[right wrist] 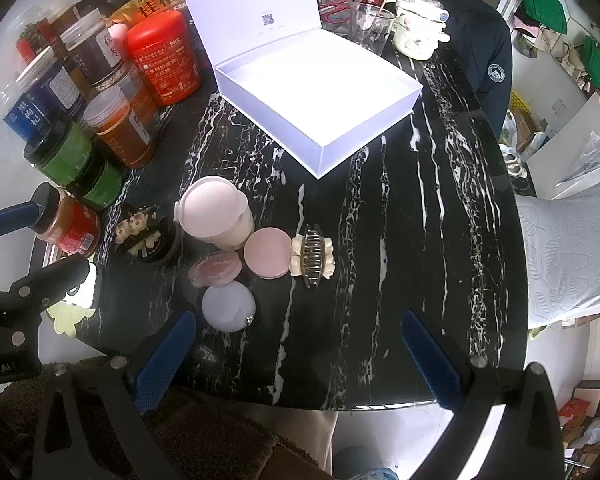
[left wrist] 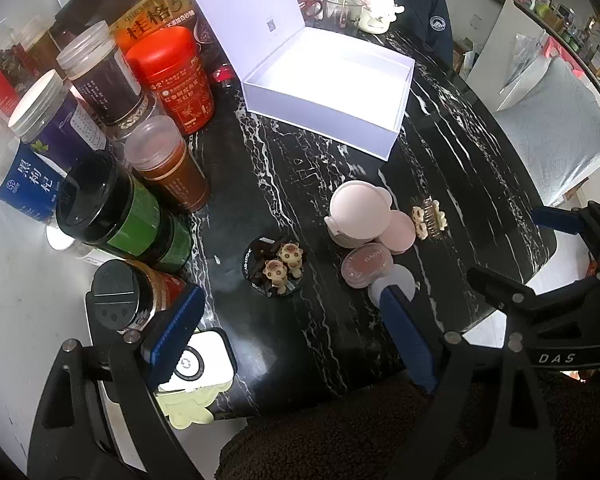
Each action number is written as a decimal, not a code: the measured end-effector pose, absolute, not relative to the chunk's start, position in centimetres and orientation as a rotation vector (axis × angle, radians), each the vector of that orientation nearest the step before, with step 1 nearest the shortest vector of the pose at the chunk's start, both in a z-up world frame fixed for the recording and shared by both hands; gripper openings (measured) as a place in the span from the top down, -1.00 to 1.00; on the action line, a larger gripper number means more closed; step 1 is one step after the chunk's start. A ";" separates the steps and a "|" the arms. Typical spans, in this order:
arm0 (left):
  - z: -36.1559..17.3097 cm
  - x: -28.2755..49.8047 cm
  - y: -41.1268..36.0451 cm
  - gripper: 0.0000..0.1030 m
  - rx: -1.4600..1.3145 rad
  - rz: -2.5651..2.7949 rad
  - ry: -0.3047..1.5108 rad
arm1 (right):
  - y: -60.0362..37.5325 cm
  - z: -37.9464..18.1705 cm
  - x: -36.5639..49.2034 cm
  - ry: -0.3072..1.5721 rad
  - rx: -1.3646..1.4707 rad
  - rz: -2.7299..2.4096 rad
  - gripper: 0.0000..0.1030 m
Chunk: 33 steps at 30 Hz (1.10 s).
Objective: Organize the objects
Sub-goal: 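Move both tools toward the hair clips on the table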
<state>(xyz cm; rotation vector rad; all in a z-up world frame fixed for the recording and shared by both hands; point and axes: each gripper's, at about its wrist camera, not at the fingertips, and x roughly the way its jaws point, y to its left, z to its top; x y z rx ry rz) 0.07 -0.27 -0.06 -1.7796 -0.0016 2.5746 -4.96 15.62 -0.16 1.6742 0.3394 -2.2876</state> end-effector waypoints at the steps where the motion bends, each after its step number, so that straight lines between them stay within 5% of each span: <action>1: 0.0 0.2 -0.1 -0.74 -1.782 2.575 -0.004 | 15.7 -0.2 -4.9 0.338 1.674 -2.287 -1.00; 33: -1.2 -0.2 0.9 -0.74 -1.874 2.559 -0.038 | 16.0 -2.0 -5.8 0.324 1.677 -2.177 -1.00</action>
